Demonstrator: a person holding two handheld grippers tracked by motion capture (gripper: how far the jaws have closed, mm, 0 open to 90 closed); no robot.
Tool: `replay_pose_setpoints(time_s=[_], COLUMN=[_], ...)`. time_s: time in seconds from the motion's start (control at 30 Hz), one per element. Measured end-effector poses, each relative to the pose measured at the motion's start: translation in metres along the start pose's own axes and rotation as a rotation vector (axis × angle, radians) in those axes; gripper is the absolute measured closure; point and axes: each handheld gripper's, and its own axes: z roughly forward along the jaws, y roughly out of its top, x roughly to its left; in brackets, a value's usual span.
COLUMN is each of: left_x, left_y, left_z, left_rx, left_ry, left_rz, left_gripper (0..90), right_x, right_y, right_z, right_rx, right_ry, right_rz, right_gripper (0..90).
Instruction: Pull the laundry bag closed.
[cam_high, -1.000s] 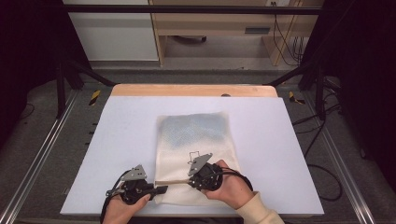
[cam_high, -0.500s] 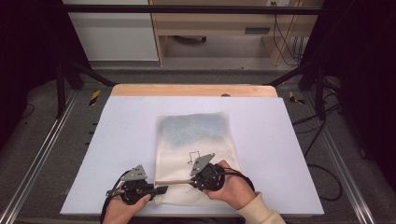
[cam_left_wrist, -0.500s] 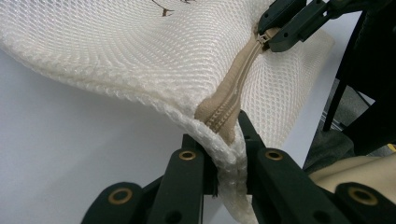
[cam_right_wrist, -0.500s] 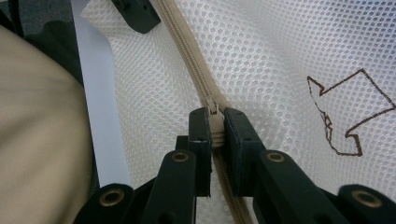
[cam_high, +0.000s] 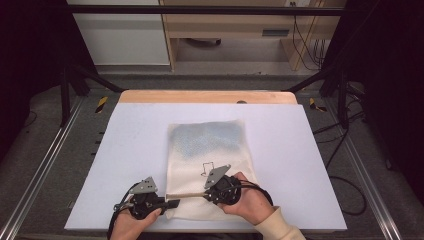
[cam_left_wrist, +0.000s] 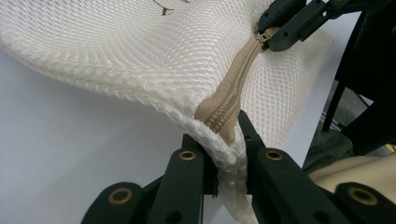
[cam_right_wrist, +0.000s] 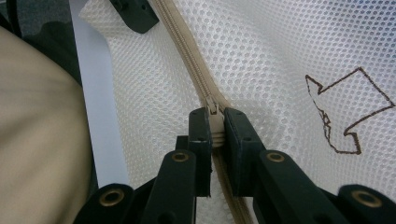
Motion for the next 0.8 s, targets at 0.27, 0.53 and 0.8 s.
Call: replay_pose_setpoints(time_s=[0.27,0.53,0.8], left_x=[0.0005,-0.0006,0.0007], left_y=[-0.0001,0.0013,0.0010], left_z=[-0.0002,-0.0022,-0.0015], left_rx=[0.002,-0.003,-0.001], left_ry=[0.003,0.014,0.015], left_rz=[0.002,0.011,0.008], left_gripper=[83.8,83.8,83.8], right_x=[0.0005,0.0011,0.0008], right_y=[0.0005,0.0017,0.0019], right_z=[0.0017,0.0012,0.0016], right_rx=[0.004,-0.002,-0.007], right_ry=[-0.005,-0.013,-0.013], right_rz=[0.001,-0.003,-0.006], right_gripper=[81.9,81.9,81.9])
